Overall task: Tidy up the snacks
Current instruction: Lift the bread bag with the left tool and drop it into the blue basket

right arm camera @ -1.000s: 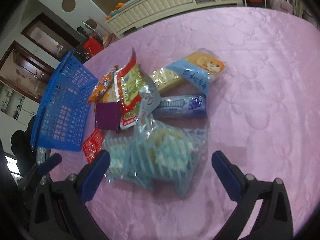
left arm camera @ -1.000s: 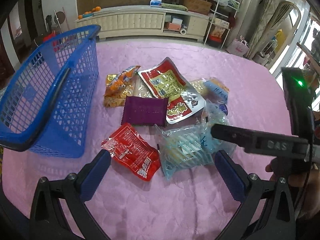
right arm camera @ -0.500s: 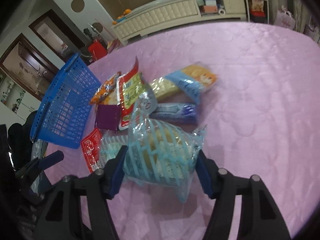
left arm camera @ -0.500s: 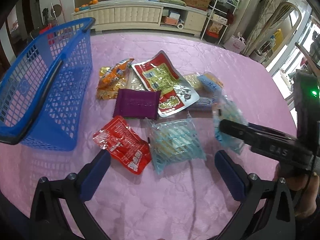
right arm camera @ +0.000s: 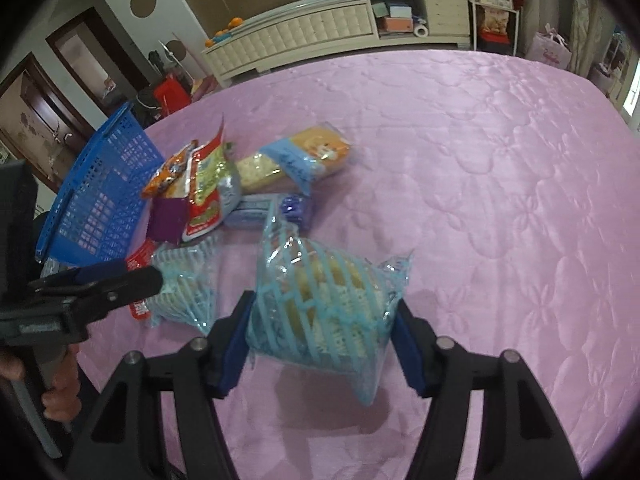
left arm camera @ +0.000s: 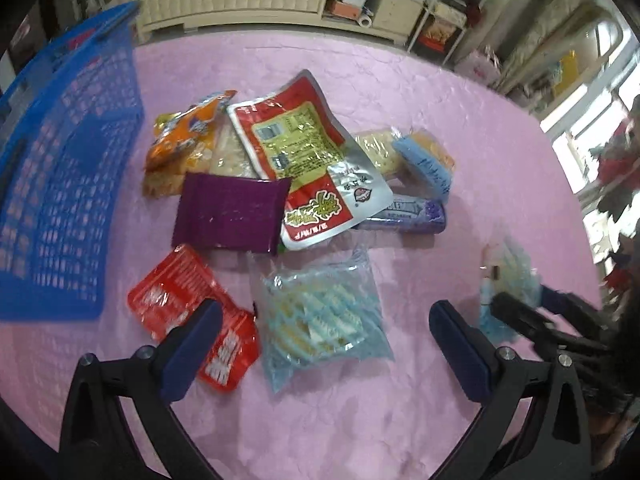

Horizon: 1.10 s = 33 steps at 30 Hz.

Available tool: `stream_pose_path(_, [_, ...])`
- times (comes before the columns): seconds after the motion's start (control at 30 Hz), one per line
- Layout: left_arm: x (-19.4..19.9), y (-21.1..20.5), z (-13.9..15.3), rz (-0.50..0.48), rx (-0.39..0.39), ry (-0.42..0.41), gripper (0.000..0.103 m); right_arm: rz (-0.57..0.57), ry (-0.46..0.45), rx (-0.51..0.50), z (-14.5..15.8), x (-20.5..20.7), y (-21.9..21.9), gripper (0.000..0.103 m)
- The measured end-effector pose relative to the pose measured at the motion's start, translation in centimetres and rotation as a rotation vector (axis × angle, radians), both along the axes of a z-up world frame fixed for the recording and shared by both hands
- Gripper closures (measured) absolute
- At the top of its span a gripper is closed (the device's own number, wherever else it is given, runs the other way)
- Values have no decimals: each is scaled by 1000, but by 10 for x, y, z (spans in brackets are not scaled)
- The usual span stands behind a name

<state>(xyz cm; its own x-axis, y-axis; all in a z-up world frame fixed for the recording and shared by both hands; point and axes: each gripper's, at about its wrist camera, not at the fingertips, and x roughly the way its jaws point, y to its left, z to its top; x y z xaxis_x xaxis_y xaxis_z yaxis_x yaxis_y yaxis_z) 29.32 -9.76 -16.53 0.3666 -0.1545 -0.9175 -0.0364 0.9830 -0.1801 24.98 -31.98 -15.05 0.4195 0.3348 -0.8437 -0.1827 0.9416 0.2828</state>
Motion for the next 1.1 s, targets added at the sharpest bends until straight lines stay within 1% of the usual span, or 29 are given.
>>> stream_pose_path(0.03, [4,-4,-6,-9,14,19,1,-1,2,2,-1,0,-1,35])
stream_pose_path(0.1, [7,-9,-14,-20,11,47,14,6,4,-1,-3,0,0,35])
stream_pose_path(0.13, [9,-13,-17,-33,18,54,15,16,3,-9,-5,0,1,35])
stream_pose_path(0.17, [10,-18,-20,-48,55,51,17,29,3,-21,-6,-1,2,35])
stream_pose_path(0.2, [11,-24,-24,-62,93,47,26,38,7,-34,-7,-1,3,35])
stream_pose_path(0.23, [11,-29,-27,-68,127,46,30,43,8,-42,-9,-1,4,35])
stream_pose_path(0.27, [11,-31,-27,-69,134,40,32,44,12,-45,-10,-1,4,35])
stream_pose_path(0.4, [10,-34,-24,-65,137,20,45,36,22,-38,-12,-2,1,35])
stream_pose_path(0.57, [-8,-27,-7,-82,87,-9,48,31,16,-45,-6,-9,5,35])
stream_pose_path(0.67, [-23,-22,10,-94,50,-63,48,29,-6,-66,6,-12,8,35])
stream_pose_path(0.83, [-43,-13,49,-126,10,-156,48,34,-52,-94,38,-18,19,35])
stream_pose_path(0.97, [-55,0,84,-127,-35,-218,48,35,-101,-100,68,-23,32,35])
stream_pose_path(1.1, [-68,18,111,-131,-41,-275,48,47,-166,-117,103,-31,50,35])
